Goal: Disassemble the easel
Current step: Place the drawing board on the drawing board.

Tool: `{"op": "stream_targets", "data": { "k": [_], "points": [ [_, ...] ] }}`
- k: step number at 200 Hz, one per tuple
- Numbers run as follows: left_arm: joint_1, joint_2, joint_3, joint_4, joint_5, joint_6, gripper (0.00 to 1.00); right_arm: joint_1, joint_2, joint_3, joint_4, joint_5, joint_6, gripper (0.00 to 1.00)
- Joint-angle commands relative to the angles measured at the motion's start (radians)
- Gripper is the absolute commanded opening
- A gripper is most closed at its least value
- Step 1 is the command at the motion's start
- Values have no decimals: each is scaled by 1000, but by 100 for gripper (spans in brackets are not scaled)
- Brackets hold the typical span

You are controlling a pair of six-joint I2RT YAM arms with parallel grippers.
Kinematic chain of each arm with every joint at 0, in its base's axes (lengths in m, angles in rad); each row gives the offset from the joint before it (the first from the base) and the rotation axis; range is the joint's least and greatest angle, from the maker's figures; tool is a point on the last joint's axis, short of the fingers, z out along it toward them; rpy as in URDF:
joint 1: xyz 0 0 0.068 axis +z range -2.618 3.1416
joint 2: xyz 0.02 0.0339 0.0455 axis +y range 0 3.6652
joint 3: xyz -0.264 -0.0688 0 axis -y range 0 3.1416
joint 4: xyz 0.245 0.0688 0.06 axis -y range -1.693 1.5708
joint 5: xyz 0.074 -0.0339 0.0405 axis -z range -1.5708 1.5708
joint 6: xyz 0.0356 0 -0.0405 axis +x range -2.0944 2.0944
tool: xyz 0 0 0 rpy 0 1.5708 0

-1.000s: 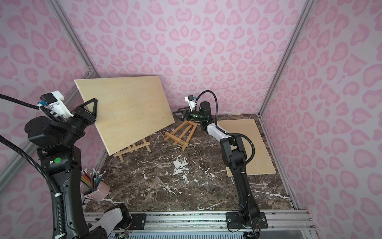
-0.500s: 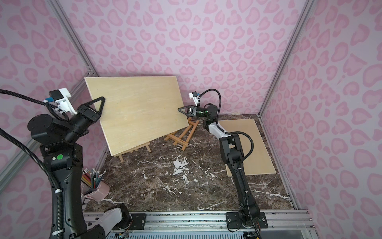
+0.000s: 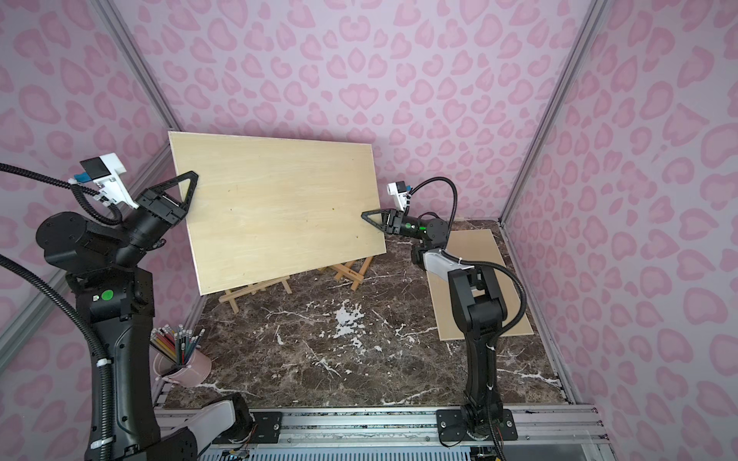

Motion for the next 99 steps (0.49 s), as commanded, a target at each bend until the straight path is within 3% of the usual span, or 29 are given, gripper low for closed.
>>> {"op": "stream_targets", "data": {
  "k": [1,40,83,93,99],
  "points": [
    [-56,52,19,35,59,82,3,30,-137,-120,-62,-121,-289,30],
    [-137,185,115,-72,72,179,3,10,-363,-285,-492,-78,-685,20],
    [-181,375,222,-71,146,185,3,-25,-542,-463,-453,-42,-673,18],
    [-194,417,269,-137,145,213,3,-25,-583,-500,-454,-24,-674,14],
    [-202,441,298,-162,147,226,3,-24,-606,-521,-459,-8,-675,6]
  ]
}}
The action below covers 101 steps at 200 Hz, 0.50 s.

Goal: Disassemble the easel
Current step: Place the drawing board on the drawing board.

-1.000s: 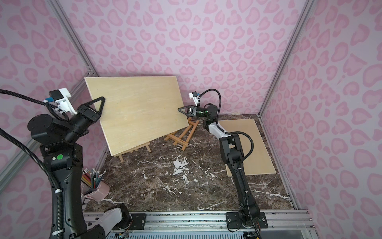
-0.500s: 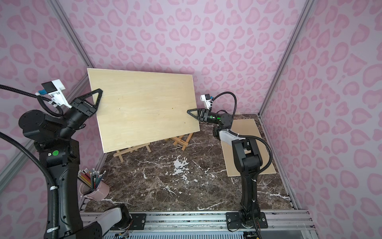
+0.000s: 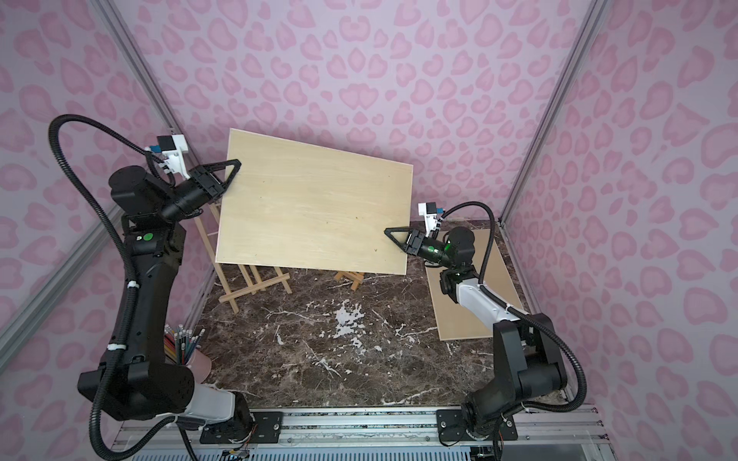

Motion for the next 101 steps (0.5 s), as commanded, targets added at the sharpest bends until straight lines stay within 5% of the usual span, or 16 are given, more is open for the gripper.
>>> {"op": "stream_targets", "data": {
  "k": [1,101],
  "points": [
    [-71,70,79,-96,81,122,3,39,-88,-51,162,-225,-225,5],
    [-114,348,387,-199,161,78,3,40,-419,-210,135,-124,-176,0]
  ]
}}
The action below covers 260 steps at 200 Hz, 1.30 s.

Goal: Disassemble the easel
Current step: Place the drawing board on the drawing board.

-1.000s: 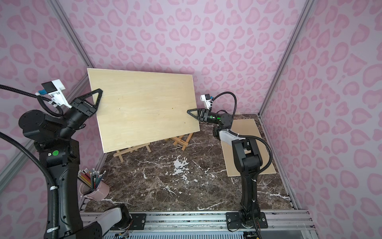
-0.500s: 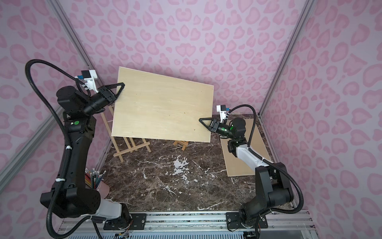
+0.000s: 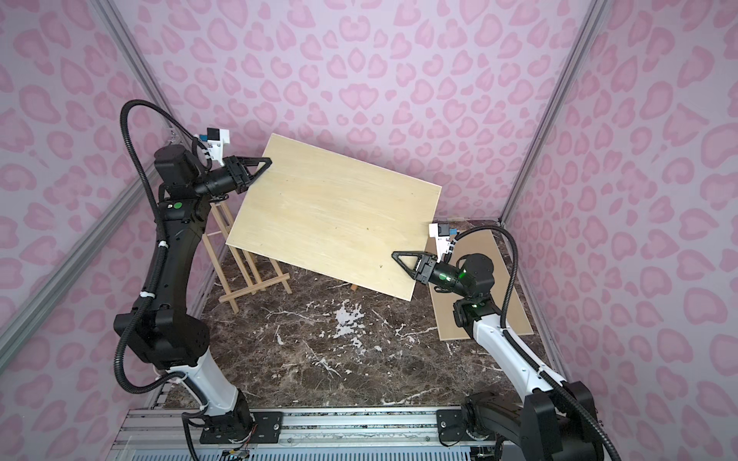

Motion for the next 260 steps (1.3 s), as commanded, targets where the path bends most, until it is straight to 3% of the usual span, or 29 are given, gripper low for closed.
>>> {"op": "stream_targets", "data": {
  "k": [1,46,84,130,194,260],
  "points": [
    [-51,33,61,-52,-5,78,3,32,-47,4,237,-114,-67,0],
    [-68,97,143,-85,4,100,3,32,-80,5,318,-99,78,0],
    [-69,164,219,-95,-14,83,3,24,-152,-9,246,25,117,0],
    [-68,270,353,-39,-6,-14,3,16,-188,-42,251,141,299,0],
    [-76,312,358,34,-18,-90,2,2,-267,-68,195,255,383,0],
    [-76,277,357,29,-17,-66,3,-33,-185,-55,315,99,458,0]
  ]
}}
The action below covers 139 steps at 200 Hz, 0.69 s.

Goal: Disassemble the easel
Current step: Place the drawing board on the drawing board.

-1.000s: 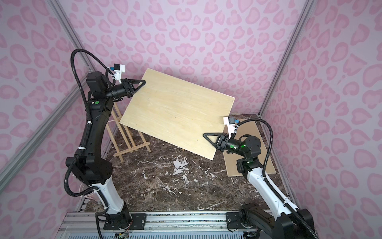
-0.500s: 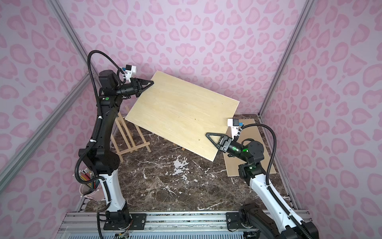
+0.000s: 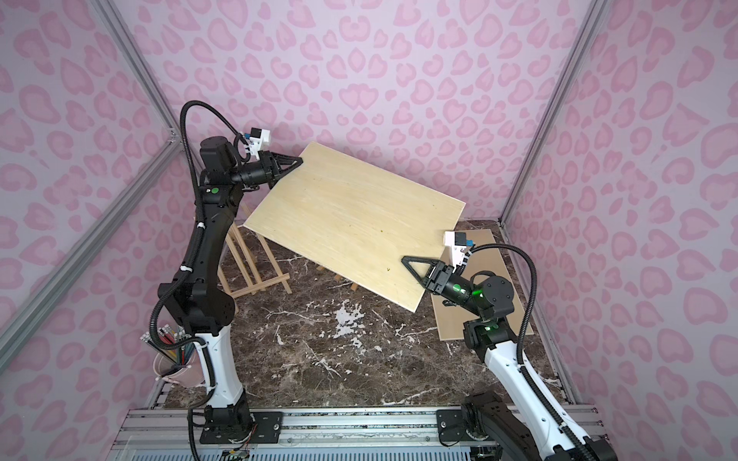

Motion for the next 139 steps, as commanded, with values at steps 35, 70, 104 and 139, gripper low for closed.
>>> {"op": "stream_targets", "data": {
  "k": [35,70,104,139],
  "points": [
    [10,-30,8,115,-65,66,3,-21,10,26,290,0,54,8],
    [16,-41,-3,141,-53,47,3,-21,-5,42,284,-30,55,37],
    [16,-45,-9,188,-36,9,3,-21,-7,43,285,-49,68,54],
    [22,-48,-13,186,-25,14,3,-31,-10,63,241,-74,53,51]
  ]
}}
